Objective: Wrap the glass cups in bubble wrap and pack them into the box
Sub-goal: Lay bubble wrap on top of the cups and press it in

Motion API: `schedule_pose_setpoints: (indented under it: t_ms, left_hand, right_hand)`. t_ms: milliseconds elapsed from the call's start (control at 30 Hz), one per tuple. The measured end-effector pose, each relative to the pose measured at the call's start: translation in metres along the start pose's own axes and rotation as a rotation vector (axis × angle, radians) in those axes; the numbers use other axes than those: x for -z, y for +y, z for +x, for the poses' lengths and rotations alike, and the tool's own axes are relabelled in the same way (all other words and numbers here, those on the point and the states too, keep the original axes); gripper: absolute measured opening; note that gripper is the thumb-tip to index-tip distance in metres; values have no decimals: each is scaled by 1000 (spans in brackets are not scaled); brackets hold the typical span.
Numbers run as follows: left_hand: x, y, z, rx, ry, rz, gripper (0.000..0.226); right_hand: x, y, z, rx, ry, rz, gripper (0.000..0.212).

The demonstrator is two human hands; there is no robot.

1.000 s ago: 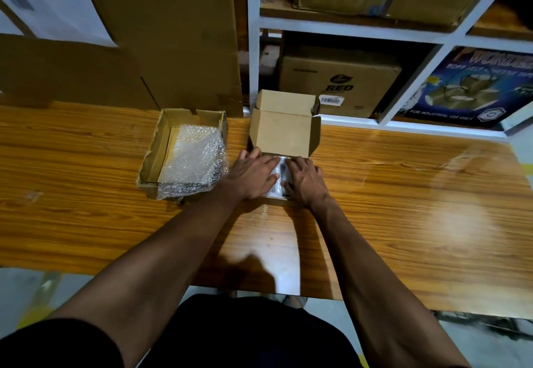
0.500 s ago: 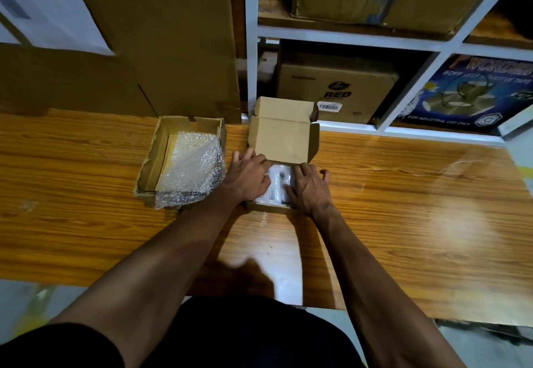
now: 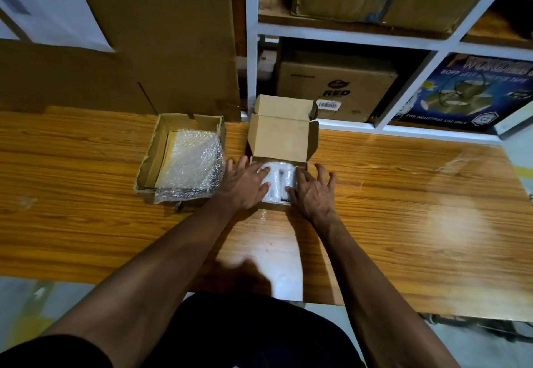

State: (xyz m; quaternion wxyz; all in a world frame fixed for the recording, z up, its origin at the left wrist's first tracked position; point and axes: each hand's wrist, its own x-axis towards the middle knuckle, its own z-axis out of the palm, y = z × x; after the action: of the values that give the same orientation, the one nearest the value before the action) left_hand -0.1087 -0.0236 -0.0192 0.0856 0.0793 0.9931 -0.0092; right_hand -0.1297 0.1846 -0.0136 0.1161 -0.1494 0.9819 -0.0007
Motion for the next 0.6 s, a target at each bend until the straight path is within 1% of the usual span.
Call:
schedule_pose_setpoints:
  t_ms: [67, 133, 200, 267, 300, 367, 467, 600]
  left_hand:
    - [-4, 1, -2, 34, -49, -30, 62]
    - [2, 3, -2, 35, -52, -2, 62]
    - [9, 7, -5, 19, 7, 7, 63]
    - [12, 16, -13, -19, 59, -36, 61]
    - [10, 20, -17, -42, 45, -60, 61]
    - [0, 27, -25, -60, -34, -59, 63]
    - [-10, 27, -27, -27, -98, -26, 67]
    - [-2, 28, -22, -39, -145, -10, 67]
  right_hand:
    - [-1, 0, 2, -3, -45, -15, 68]
    - [2, -1, 3, 11, -39, -47, 69]
    - [4, -2, 2, 50, 27, -35, 65]
    - [-2, -5, -2, 124, 95, 7, 62]
    - [-8, -6, -6, 165, 105, 19, 63]
    - [-23, -11, -16, 207, 69, 27, 69]
    - [-34, -13, -20, 167, -2, 22, 68]
    - [-26, -16, -17, 170, -34, -69, 69]
